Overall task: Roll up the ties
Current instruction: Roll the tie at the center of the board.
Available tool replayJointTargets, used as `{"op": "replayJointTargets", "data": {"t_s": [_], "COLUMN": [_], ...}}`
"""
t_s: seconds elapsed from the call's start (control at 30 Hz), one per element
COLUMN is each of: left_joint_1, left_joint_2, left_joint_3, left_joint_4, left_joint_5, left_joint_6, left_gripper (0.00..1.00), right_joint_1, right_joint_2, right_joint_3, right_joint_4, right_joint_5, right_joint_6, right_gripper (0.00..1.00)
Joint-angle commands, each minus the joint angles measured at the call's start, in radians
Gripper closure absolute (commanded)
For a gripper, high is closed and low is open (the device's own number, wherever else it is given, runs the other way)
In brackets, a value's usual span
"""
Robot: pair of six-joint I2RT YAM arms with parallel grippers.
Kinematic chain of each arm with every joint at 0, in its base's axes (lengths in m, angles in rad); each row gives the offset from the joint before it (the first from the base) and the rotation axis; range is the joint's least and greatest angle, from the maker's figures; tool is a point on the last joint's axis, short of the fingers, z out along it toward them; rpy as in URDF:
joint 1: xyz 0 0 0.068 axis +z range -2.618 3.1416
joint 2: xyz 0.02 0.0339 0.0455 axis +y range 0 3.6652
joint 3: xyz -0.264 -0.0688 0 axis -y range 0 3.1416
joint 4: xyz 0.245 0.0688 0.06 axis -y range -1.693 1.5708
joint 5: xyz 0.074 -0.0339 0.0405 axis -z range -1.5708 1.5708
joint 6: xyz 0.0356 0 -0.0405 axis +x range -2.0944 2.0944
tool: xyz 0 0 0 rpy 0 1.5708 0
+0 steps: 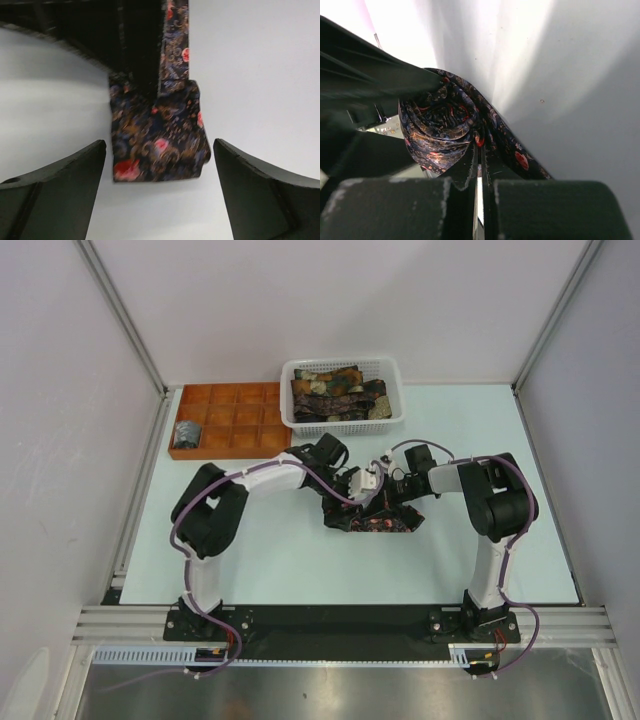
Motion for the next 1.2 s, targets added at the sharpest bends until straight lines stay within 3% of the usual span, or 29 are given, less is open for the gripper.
{"op": "replayJointTargets", "data": {"t_s": [0.0,0.17,0.2,0.3,0.6,0.87,1.03,1.17], "left_joint_1": [-0.03,-0.033,-0.034,-0.045,-0.134,-0.145,-0.143,-0.143], "left_joint_2": [0.055,0.068,0.068,0.046,0.11,0.135,0.137,0.15], "left_joint_3": [0.045,0.078,0.08,0.092,0.153,0.103,0.083,0.103], "left_joint_4": [-0.012,-0.043,-0.046,-0.038,-0.01,-0.079,-0.096,-0.098], "left_joint_5": [-0.006,0.01,0.013,0.028,-0.062,-0.174,-0.179,-0.182], "left_joint_6": [0.019,0.024,0.021,0.008,-0.068,-0.024,-0.002,-0.004], "left_gripper": [0.07,0.18,0.27,0.4,0.45,0.62,0.64,0.64], "right_joint_1": [-0.009,-0.003,0.0,0.011,0.025,-0.032,-0.112,-0.11], "right_joint_2": [0.026,0.033,0.033,0.038,0.016,-0.043,-0.089,-0.123], "right_joint_3": [0.011,0.003,0.005,0.011,0.02,0.083,0.084,0.075], "right_joint_4": [-0.043,-0.029,-0.023,-0.014,-0.035,-0.254,-0.36,-0.356], "right_joint_5": [0.094,0.092,0.092,0.086,0.058,0.003,-0.06,-0.076], "right_joint_6": [-0.06,-0.049,-0.046,-0.037,-0.019,-0.13,-0.164,-0.129], "right_gripper": [1.0,1.0,1.0,1.0,0.97,0.72,0.6,0.57]}}
